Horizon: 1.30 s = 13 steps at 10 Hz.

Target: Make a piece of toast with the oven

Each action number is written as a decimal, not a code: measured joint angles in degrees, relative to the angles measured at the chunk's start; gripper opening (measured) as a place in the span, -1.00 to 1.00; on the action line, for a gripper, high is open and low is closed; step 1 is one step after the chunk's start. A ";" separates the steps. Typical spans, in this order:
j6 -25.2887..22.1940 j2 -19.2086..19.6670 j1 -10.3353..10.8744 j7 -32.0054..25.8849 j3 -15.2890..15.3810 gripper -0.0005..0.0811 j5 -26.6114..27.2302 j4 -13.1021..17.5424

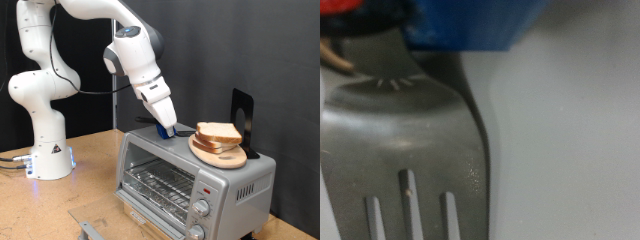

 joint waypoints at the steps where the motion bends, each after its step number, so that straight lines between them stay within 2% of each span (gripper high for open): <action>1: 0.07 0.00 0.00 0.00 0.00 0.66 0.00 -0.03; 2: 0.11 0.00 0.00 0.00 0.00 0.66 0.00 -0.05; 3: 0.14 0.00 0.00 0.00 0.00 0.21 0.01 -0.06; 4: 0.16 0.00 0.00 0.00 0.01 0.21 0.02 -0.07; 5: 0.21 0.00 0.00 0.00 0.00 -0.20 0.03 -0.09; 6: 0.26 0.00 0.00 0.00 0.01 -0.20 0.03 -0.11; 7: 0.31 0.00 0.00 0.00 0.01 -0.35 0.05 -0.11; 10: -0.13 -0.52 0.00 0.01 -0.04 -0.35 1.82 0.04; 13: -6.38 -3.84 -0.10 0.01 -1.26 -0.35 4.04 1.82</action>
